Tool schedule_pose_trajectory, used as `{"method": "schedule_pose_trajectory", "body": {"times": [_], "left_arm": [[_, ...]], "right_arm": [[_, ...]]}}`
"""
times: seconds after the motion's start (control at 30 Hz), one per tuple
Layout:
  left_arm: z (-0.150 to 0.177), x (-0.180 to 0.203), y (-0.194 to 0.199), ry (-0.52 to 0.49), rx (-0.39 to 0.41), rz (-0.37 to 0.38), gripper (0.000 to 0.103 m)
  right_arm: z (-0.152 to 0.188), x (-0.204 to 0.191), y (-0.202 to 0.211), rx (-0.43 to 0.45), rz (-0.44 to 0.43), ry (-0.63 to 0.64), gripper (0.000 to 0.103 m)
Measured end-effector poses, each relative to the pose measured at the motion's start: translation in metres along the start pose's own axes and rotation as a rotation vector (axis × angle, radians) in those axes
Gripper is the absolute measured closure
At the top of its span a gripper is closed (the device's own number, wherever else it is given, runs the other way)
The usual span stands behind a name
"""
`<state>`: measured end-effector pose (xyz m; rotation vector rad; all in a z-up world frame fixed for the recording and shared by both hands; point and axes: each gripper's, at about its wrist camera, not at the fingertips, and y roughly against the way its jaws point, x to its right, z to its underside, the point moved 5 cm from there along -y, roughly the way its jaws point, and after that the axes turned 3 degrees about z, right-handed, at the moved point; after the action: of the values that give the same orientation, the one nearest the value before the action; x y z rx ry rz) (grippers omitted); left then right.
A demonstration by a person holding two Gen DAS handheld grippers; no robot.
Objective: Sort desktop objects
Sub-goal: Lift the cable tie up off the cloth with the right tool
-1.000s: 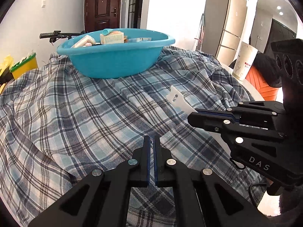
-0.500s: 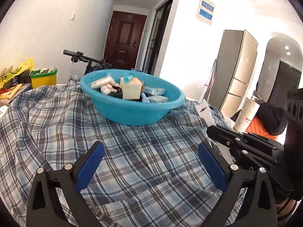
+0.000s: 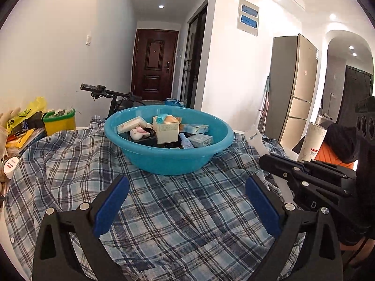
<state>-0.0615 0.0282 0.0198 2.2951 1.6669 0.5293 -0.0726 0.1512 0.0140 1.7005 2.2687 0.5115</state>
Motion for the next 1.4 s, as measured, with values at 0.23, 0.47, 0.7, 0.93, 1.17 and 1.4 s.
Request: {"method": "schedule_pose_trajectory", "body": {"times": [0.23, 0.47, 0.7, 0.93, 1.17, 1.4], "left_arm": [[-0.023, 0.008, 0.014, -0.063, 0.074, -0.030, 0.002], [-0.071, 0.001, 0.028, -0.040, 0.121, 0.036, 0.002], [-0.142, -0.002, 0.032, -0.010, 0.222, 0.078, 0.002], [-0.198, 0.005, 0.040, 0.007, 0.365, 0.102, 0.002], [-0.232, 0.014, 0.037, -0.029, 0.463, 0.046, 0.000], [-0.219, 0.003, 0.011, -0.043, 0.414, 0.005, 0.000]], "right_arm": [[-0.023, 0.013, 0.014, 0.055, 0.046, 0.018, 0.101], [-0.078, -0.002, 0.040, 0.166, -0.033, 0.077, 0.101], [-0.148, -0.007, 0.051, 0.300, -0.025, 0.107, 0.101], [-0.189, 0.001, 0.059, 0.394, -0.010, 0.063, 0.101], [-0.215, 0.004, 0.065, 0.524, -0.022, 0.007, 0.101], [-0.202, 0.029, 0.027, 0.463, 0.024, -0.033, 0.101]]}}
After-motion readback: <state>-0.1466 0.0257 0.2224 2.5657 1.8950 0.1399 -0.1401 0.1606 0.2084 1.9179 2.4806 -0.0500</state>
